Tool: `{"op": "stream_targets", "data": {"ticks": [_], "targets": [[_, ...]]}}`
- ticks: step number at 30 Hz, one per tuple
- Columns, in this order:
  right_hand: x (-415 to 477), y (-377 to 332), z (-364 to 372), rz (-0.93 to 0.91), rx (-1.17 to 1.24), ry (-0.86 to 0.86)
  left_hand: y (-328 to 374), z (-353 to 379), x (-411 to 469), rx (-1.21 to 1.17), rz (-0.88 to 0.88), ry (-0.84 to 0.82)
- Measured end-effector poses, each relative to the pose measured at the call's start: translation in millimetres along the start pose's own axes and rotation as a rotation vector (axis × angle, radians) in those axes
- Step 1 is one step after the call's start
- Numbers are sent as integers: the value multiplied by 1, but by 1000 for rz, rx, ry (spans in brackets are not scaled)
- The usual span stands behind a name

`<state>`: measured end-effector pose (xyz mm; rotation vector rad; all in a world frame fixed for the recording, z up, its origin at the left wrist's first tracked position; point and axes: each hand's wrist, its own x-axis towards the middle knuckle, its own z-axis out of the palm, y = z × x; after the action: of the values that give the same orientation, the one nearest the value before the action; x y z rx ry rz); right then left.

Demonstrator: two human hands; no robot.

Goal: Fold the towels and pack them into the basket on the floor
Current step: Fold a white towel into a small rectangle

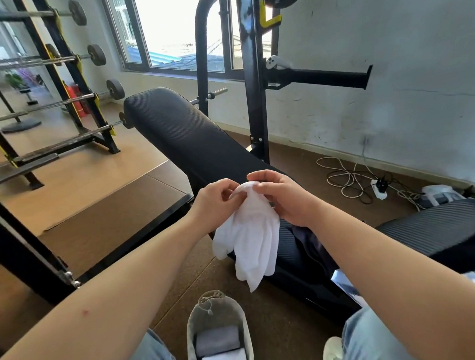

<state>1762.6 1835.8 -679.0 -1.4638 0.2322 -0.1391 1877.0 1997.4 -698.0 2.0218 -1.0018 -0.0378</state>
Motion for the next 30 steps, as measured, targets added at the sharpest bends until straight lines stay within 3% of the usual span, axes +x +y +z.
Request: {"op": "stream_targets", "data": {"ticks": [4, 8, 11, 16, 18, 22, 30], "targets": [[4, 1, 2, 16, -177, -36, 5, -5, 4, -38, -42, 82], [11, 2, 7, -97, -512, 161, 11, -11, 4, 58, -3, 119], [11, 0, 13, -167, -743, 213, 14, -14, 1, 120, 76, 61], [12, -4, 23, -288, -784, 342, 19, -26, 0, 199, 143, 30], [12, -6, 16, -326, -947, 365, 16, -35, -2, 258, 167, 38], [9, -1, 1, -244, -1226, 379, 8, -51, -2, 311, 147, 87], [-6, 0, -28, -132, -1277, 444, -11, -79, 0, 384, 105, 174]]}}
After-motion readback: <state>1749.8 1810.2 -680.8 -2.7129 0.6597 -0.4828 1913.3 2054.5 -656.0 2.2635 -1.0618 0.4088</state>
